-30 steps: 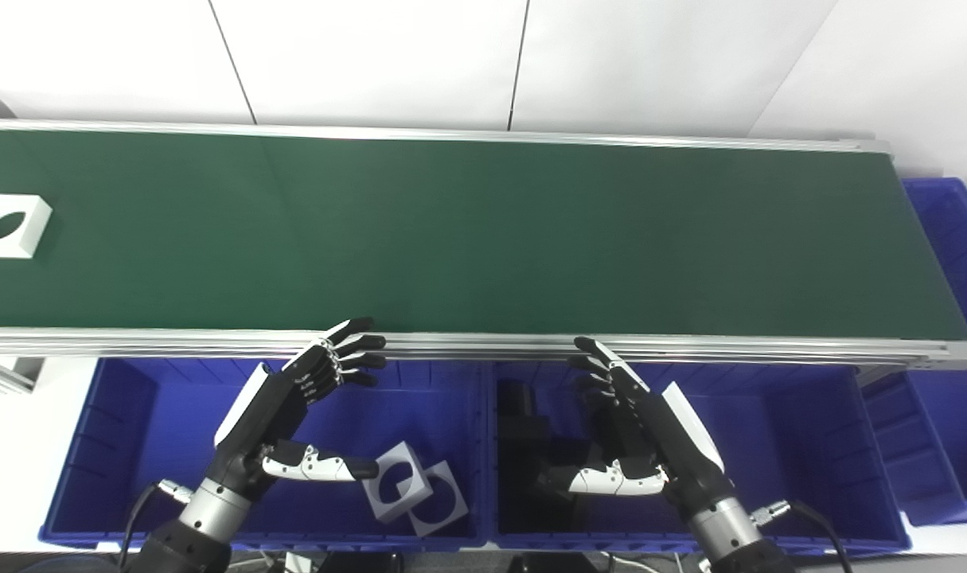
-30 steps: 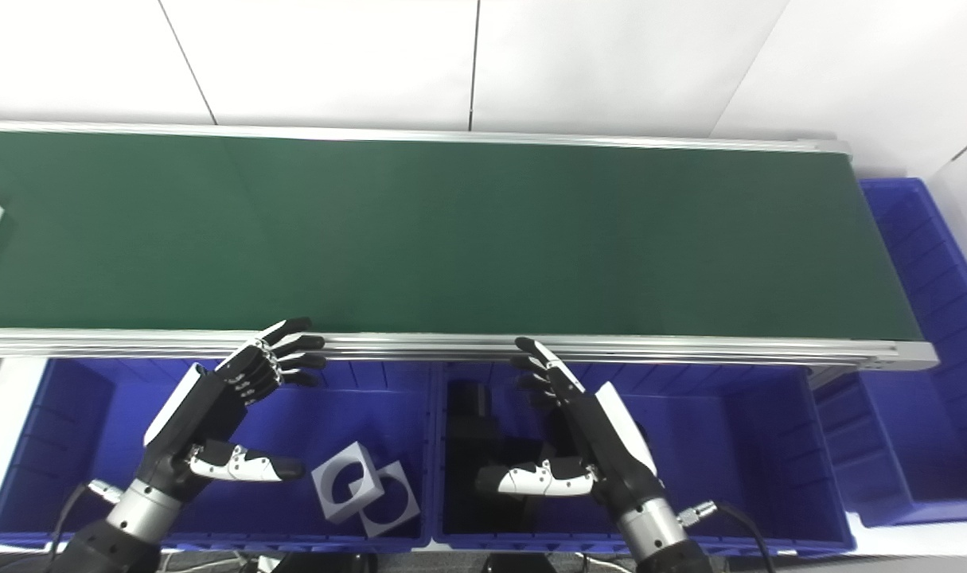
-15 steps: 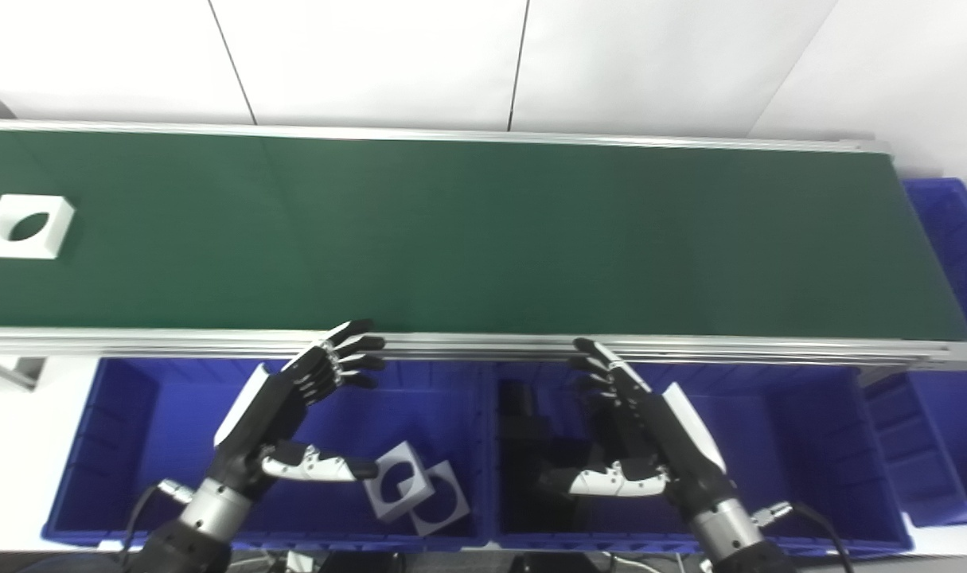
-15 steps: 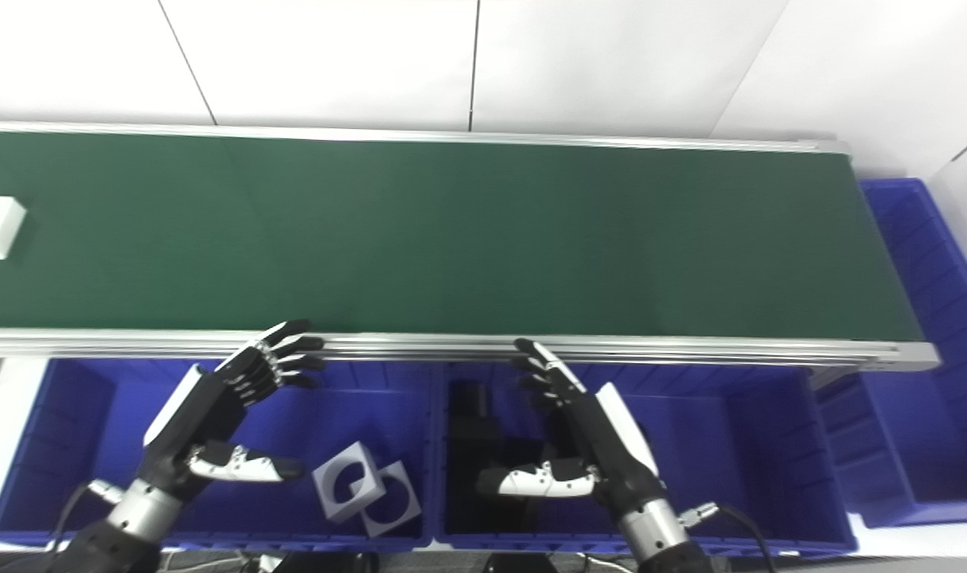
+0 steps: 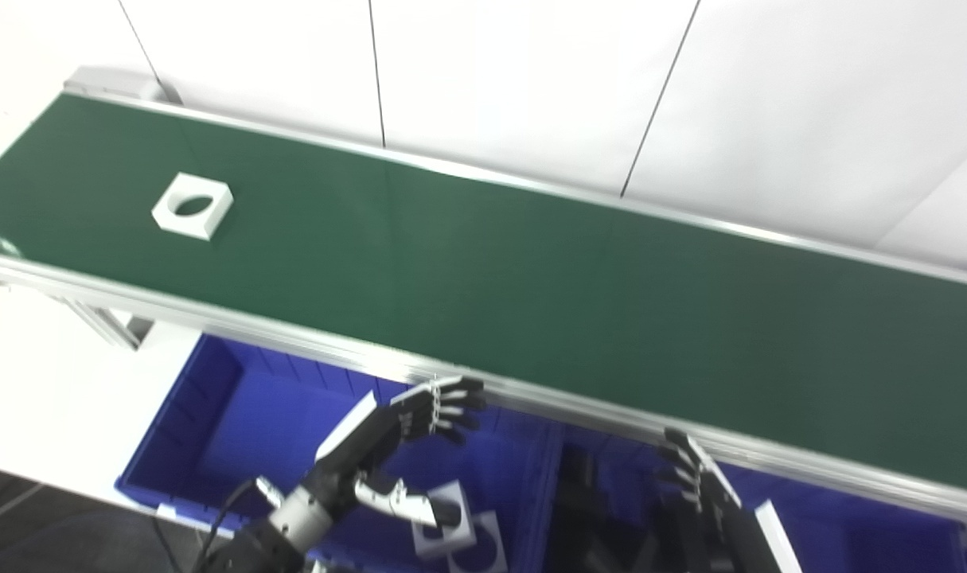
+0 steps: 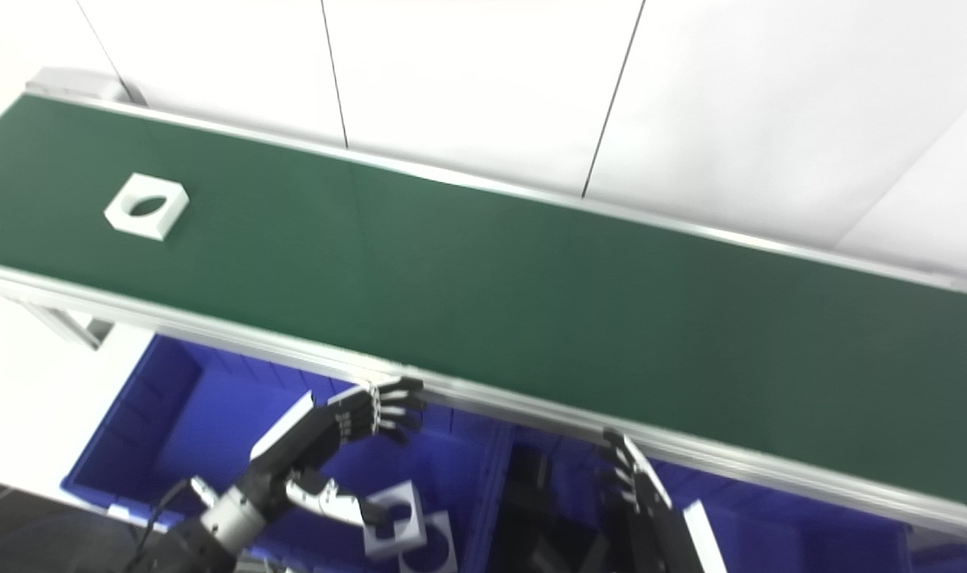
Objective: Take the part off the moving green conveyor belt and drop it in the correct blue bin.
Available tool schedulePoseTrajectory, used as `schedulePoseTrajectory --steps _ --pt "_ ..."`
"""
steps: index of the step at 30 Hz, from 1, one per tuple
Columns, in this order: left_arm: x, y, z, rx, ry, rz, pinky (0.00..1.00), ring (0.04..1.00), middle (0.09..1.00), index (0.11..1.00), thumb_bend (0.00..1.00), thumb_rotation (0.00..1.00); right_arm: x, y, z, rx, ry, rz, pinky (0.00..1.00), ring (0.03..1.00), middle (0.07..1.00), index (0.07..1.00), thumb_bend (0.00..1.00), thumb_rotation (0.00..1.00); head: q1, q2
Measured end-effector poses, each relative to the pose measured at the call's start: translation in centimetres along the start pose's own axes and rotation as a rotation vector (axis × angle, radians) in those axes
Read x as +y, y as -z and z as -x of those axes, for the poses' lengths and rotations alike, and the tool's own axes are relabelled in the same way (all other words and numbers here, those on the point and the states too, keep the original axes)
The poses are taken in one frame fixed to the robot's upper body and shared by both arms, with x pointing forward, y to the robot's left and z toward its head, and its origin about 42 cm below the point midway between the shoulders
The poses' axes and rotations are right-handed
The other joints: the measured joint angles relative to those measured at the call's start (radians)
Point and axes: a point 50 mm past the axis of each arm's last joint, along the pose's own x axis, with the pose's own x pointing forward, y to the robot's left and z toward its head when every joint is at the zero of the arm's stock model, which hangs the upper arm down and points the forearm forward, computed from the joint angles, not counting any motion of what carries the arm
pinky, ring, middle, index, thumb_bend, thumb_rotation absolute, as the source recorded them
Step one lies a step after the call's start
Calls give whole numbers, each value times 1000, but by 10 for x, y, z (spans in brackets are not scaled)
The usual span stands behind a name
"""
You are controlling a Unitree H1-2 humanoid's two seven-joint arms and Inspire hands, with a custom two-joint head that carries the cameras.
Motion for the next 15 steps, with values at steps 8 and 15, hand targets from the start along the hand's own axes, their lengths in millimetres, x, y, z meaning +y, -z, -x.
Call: schedulePoseTrajectory --steps 8,15 --pt "-1 3 0 8 4 5 636 715 798 841 914 270 1 0 2 7 -3 1 758 847 893 938 892 126 -21 -26" --pt "0 5 0 17 -1 7 621 709 786 832 931 269 2 0 1 10 -3 -4 727 829 887 920 911 46 -32 -66"
